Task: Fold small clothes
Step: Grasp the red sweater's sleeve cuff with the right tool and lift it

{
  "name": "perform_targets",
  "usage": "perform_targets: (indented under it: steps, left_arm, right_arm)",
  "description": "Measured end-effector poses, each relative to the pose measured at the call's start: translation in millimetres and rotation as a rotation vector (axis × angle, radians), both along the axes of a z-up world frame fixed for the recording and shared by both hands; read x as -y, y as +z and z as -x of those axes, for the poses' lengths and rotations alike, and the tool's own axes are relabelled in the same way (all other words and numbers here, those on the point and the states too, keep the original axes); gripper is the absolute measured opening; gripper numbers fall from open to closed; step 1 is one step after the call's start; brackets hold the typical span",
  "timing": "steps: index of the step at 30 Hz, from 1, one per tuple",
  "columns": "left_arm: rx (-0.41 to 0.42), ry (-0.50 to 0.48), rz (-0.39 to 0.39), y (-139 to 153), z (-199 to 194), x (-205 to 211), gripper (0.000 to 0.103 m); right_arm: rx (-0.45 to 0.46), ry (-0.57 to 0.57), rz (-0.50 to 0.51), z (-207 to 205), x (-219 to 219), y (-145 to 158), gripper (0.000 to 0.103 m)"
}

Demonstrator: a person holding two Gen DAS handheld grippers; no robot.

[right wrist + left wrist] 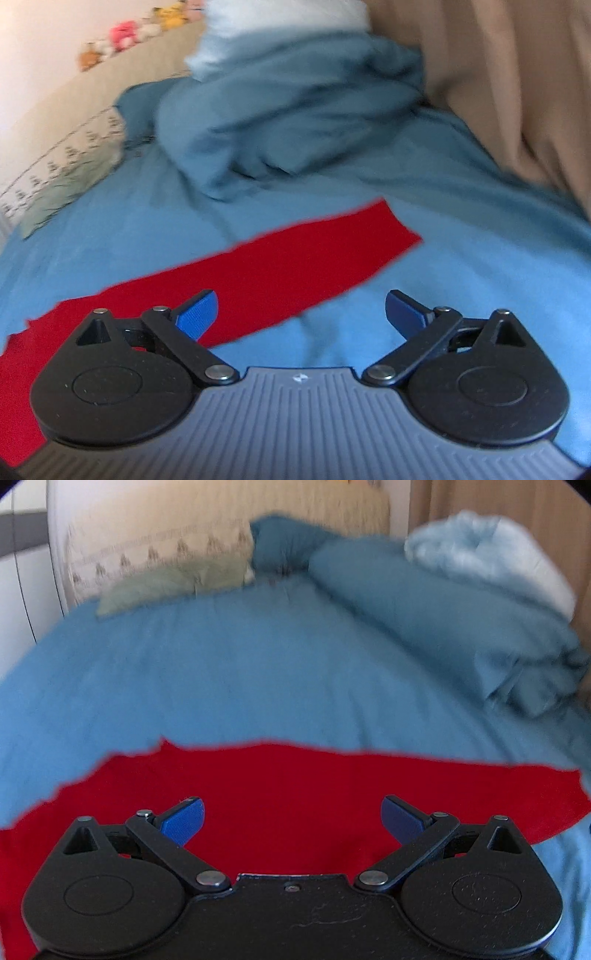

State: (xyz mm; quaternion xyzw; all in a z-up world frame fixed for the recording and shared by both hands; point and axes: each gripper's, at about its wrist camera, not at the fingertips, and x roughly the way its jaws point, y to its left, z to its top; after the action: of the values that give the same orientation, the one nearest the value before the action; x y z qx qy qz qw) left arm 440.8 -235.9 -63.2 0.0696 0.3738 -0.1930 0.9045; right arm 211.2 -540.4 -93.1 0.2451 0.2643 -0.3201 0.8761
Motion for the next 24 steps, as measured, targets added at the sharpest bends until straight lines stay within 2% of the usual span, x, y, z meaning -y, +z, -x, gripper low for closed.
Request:
perform_targets:
  steps: [2,5,6,9,11,13,14,16,18,20,24]
  left_arm:
    - [-0.023,-0.006,-0.031,-20.9,-12.4,8.2,0.103]
    - [-0.057,0.003,-0.065,-49.1,-27.7,18.6,0.103]
    - [-0.070,0.008,-0.062,-55.4,-32.4,20.1,0.103]
    - [-0.132,0.023,-0.039,-76.3,-51.5,25.6,0.103]
    - [-0.151,0.036,-0.049,-85.1,-57.8,29.4,0.103]
    - [-0.128,0.019,-0.080,-87.5,-59.6,35.7,0.103]
    - [-0.121,0.013,-0.094,-88.1,-62.0,39.7,0.103]
    - [-0.130,0.018,-0.094,-88.8,-64.3,40.0,0.103]
    - [-0.145,0.024,-0.081,-88.3,-65.3,36.4,0.103]
    - [-0.155,0.021,-0.071,-84.0,-64.5,32.0,0.103]
    - [-0.147,0.076,-0.046,-66.9,-71.3,9.2,0.103]
  right_arm:
    - [-0.011,-0.029,0.004,-8.3,13.4,-23.0,0.102]
    - [-0.030,-0.076,0.001,-25.1,34.8,-50.6,0.087]
    - [-0.028,-0.088,0.016,-29.3,39.5,-56.0,0.083]
    - [-0.038,-0.116,0.090,-42.7,44.6,-60.7,0.079]
    - [-0.048,-0.150,0.111,-50.9,49.3,-63.0,0.072]
    - [-0.064,-0.189,0.124,-55.8,52.8,-65.2,0.051]
    - [-0.076,-0.198,0.138,-57.8,53.3,-65.7,0.046]
    - [-0.099,-0.209,0.158,-61.7,53.3,-65.3,0.027]
    - [-0.107,-0.213,0.157,-64.4,52.7,-61.4,0.020]
    - [-0.104,-0.207,0.137,-68.5,52.6,-54.3,0.020]
    - [-0.021,-0.110,0.103,-80.0,41.0,-17.2,0.020]
